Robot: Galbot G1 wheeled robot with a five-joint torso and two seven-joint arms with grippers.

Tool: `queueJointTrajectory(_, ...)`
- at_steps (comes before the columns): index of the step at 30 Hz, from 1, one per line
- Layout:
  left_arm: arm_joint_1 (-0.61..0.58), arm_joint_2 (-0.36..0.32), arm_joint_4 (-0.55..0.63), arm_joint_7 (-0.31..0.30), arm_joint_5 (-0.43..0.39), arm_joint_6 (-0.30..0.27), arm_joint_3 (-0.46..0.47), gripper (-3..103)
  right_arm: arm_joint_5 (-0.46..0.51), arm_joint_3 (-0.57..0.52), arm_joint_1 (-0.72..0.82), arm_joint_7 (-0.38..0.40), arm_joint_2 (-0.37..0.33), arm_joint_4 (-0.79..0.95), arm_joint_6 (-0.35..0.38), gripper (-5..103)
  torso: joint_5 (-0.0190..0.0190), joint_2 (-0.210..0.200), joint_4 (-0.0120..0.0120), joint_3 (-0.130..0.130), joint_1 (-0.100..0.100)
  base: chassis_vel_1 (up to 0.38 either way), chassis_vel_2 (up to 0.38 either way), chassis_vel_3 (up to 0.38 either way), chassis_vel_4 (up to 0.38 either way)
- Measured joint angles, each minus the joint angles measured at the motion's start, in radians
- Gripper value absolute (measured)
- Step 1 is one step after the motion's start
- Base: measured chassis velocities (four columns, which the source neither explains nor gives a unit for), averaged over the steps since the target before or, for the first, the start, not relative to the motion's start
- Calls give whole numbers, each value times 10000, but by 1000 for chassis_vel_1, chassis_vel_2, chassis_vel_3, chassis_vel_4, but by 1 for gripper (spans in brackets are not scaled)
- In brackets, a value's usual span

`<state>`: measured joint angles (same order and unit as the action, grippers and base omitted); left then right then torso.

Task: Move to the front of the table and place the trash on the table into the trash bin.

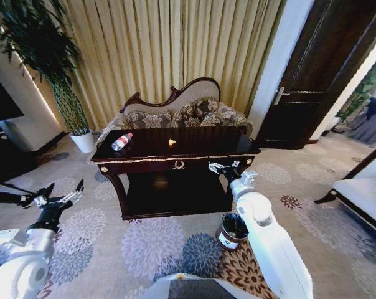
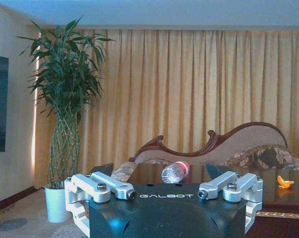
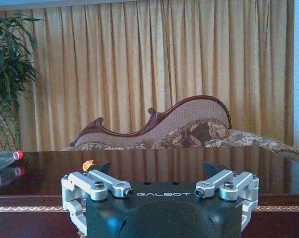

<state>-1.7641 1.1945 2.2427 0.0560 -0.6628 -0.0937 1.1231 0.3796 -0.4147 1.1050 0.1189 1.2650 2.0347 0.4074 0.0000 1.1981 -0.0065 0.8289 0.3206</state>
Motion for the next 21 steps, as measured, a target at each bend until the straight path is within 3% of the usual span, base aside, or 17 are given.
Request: queueJointTrajectory(21,-72,42,-27,33,-9,26,14,100,-305,54,-121,0,190,-488,-286,100,0,-1,0,0,0,-70,75,69,-72)
